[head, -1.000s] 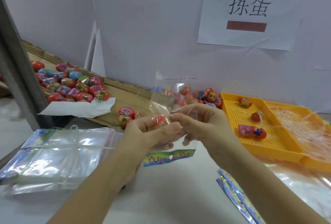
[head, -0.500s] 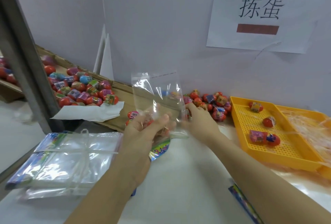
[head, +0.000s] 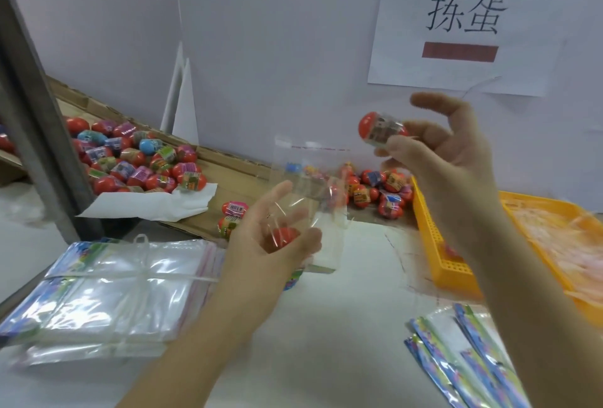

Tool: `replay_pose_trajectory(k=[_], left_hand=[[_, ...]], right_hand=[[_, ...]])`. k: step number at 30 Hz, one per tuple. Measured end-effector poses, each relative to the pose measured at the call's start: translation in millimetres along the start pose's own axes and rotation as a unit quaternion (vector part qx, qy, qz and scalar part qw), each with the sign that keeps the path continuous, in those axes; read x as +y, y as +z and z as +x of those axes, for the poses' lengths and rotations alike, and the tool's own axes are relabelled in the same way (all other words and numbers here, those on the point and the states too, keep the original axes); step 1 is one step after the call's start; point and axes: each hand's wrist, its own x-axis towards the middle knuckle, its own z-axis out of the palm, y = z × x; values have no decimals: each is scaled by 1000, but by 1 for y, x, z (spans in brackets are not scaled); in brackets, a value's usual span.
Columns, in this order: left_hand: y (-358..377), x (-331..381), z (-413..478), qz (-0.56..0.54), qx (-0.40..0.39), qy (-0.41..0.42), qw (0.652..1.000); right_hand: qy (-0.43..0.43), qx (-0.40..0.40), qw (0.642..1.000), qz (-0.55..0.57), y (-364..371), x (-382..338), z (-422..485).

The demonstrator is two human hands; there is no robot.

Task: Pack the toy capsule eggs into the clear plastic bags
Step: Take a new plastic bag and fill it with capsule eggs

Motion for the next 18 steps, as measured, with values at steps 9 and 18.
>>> replay_pose_trajectory(k=[9,18], left_hand=[[1,-3,-8,88,-86,37,992],[3,3,-5,35,-94,22,995]], right_hand=[[-83,-158,894,-411,2,-24,-9],[-139,-149,873,-443,-5,-25,-6]])
